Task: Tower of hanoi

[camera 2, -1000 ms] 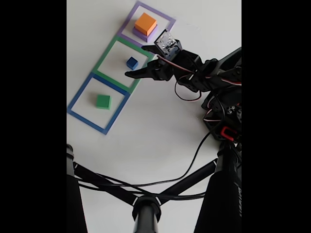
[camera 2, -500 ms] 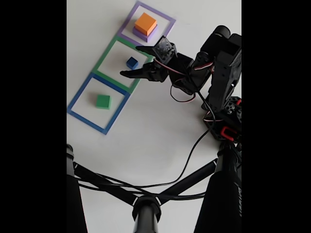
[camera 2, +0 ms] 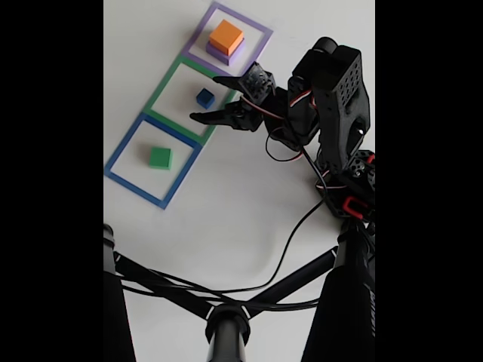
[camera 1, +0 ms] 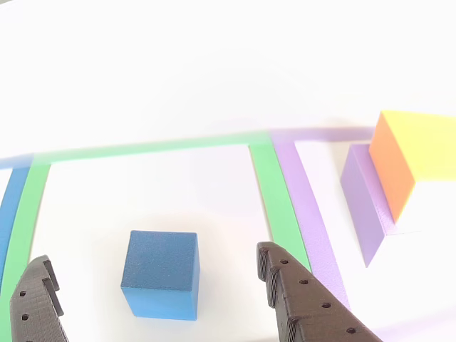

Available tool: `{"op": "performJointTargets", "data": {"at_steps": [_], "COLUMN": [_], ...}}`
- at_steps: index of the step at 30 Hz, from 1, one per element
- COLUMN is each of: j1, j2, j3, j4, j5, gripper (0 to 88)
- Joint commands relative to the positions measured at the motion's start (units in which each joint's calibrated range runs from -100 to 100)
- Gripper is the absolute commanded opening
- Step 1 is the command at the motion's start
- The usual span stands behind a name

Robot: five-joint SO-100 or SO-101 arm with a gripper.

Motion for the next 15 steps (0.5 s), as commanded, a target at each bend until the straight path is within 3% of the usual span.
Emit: {"op": "performJointTargets", "data": {"at_steps": [1,15], "j1": [-1.0,-2.3], "j2": [1.0,4.8], "j3": [-2.0,-4.6], "j4": [-1.7,-2.3], "j5": [0.0,0.0], "gripper": [31.1,28.4]}}
